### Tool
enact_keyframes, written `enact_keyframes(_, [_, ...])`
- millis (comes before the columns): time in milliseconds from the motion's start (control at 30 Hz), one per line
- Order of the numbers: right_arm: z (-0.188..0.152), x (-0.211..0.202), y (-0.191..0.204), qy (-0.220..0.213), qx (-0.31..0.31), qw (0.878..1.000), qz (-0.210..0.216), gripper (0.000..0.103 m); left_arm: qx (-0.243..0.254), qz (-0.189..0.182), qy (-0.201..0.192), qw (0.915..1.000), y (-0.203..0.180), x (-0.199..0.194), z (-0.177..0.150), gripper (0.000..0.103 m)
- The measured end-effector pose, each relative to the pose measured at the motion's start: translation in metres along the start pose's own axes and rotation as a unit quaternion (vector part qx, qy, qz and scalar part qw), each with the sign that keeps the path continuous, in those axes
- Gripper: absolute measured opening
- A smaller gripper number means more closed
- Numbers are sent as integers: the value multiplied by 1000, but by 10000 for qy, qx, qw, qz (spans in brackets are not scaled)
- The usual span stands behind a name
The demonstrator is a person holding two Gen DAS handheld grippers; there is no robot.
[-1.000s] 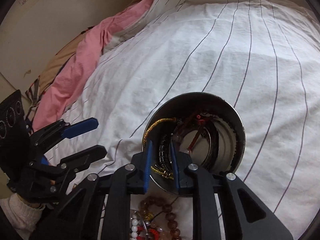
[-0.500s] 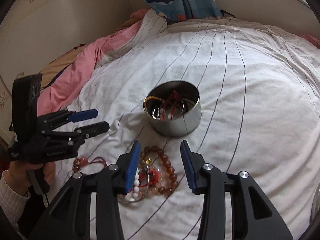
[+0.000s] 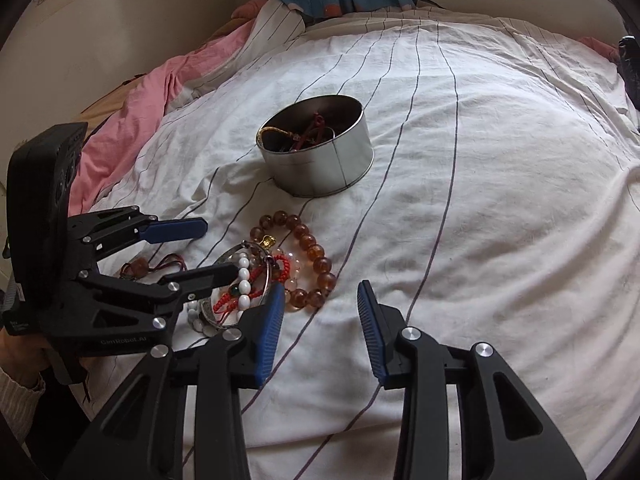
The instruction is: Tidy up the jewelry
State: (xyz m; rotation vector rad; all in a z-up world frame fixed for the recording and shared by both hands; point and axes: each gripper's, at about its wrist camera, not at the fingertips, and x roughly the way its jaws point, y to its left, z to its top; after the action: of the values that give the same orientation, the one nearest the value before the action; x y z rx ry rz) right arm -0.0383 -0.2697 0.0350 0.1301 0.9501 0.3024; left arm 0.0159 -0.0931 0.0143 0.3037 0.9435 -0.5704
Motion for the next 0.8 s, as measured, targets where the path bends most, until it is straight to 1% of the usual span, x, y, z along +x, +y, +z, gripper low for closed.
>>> enact_keyframes(67, [0, 1, -1, 2, 29, 10000, -20, 38, 52, -42, 73, 10000, -4, 5, 0, 29])
enact_keyframes(100, [0, 1, -2, 10, 33, 10000, -39, 38, 49, -71, 88, 9999, -5, 6, 1, 24])
enact_keyframes(133, [0, 1, -2, 16, 38, 10000, -54, 38, 52, -112, 96, 9999, -6, 5, 1, 15])
enact_keyframes(200, [0, 1, -2, 8, 51, 10000, -55, 38, -6, -185, 29, 9998, -5, 1, 2, 10])
enact_keyframes(300, [1, 1, 0, -8, 19, 10000, -51, 38, -243, -313, -65, 9992, 3, -8, 4, 9])
enact_keyframes(333, [0, 1, 1, -1, -2, 10000, -47, 38, -302, -295, -98, 9991, 7, -10, 4, 9])
enact_keyframes(400, [0, 2, 4, 29, -85, 10000, -33, 38, -477, -272, -154, 9984, 16, -13, 5, 3])
enact_keyframes(500, [-2, 4, 10, 82, -212, 9997, -33, 38, -816, -367, -138, 9959, 33, -15, 5, 3])
enact_keyframes(567, [-2, 6, 12, 118, -274, 9995, -67, 38, -862, -380, 14, 9956, 39, -10, 6, 4])
enact_keyframes(600, [-3, 7, 12, 130, -297, 9994, -84, 38, -859, -432, 61, 9953, 40, -7, 7, 7])
enact_keyframes(667, [-3, 9, 13, 151, -315, 9993, -99, 38, -810, -487, 23, 9955, 38, -3, 12, 25])
enact_keyframes(733, [-4, 9, 12, 158, -304, 9994, -109, 39, -734, -549, -32, 9958, 32, 2, 18, 33])
enact_keyframes(800, [-4, 10, 11, 165, -275, 9994, -103, 39, -548, -582, 77, 9968, 23, 11, 22, 33])
